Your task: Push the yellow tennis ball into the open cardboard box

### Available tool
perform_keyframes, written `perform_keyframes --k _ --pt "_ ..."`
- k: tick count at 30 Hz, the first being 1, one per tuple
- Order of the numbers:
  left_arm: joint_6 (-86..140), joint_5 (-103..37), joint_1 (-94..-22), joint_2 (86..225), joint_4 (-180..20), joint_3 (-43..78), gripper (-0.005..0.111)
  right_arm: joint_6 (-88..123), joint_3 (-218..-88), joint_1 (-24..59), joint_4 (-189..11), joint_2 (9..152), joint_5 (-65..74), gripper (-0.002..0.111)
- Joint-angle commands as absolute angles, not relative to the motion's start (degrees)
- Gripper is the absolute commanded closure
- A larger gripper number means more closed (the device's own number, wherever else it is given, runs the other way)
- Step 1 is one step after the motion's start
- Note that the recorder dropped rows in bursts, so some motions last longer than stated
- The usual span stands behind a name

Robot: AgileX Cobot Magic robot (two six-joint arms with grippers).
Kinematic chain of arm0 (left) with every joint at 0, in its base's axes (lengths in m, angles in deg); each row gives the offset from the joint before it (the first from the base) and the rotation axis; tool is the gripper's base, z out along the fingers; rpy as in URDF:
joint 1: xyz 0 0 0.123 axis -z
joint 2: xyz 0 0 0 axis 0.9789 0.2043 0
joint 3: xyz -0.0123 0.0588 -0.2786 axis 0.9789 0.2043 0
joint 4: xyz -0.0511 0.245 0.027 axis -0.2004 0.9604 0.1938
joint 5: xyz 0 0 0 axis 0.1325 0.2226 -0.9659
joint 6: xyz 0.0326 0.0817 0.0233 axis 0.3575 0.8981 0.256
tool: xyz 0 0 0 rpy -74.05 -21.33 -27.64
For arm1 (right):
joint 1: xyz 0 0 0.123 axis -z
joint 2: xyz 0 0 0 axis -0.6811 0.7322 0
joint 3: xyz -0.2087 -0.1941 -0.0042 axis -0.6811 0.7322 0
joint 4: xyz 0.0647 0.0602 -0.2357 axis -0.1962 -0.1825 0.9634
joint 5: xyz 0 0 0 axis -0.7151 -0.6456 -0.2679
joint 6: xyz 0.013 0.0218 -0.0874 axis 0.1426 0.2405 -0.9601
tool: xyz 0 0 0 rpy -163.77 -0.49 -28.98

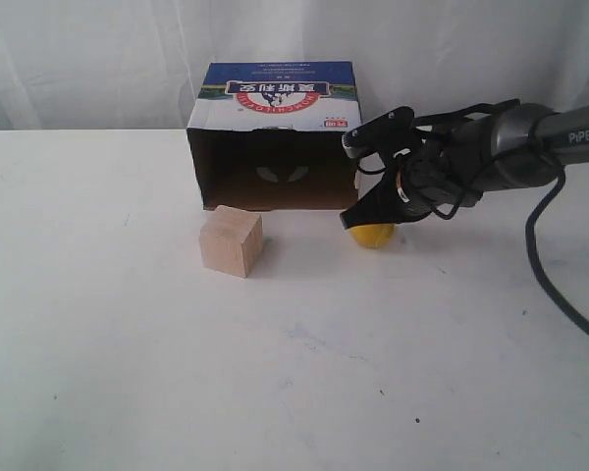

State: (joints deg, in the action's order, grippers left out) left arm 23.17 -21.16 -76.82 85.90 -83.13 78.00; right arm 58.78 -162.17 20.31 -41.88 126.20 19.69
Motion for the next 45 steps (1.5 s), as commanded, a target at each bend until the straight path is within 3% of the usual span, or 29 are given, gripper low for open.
perform_keyframes --k 1,36,45 --pt "22.74 -21.25 -76.98 85.62 -83.37 78.21 0.107 59.12 -161.70 18.29 -43.32 127.48 18.22 0.108" --pt "22.74 -21.25 -76.98 85.62 -83.37 78.21 0.107 57.59 -166.95 15.88 -43.08 125.91 17.32 0.108" --pt "22.74 -21.25 -76.98 85.62 -83.37 78.21 0.107 57.04 -164.60 11.75 -43.44 120.69 27.22 0.108"
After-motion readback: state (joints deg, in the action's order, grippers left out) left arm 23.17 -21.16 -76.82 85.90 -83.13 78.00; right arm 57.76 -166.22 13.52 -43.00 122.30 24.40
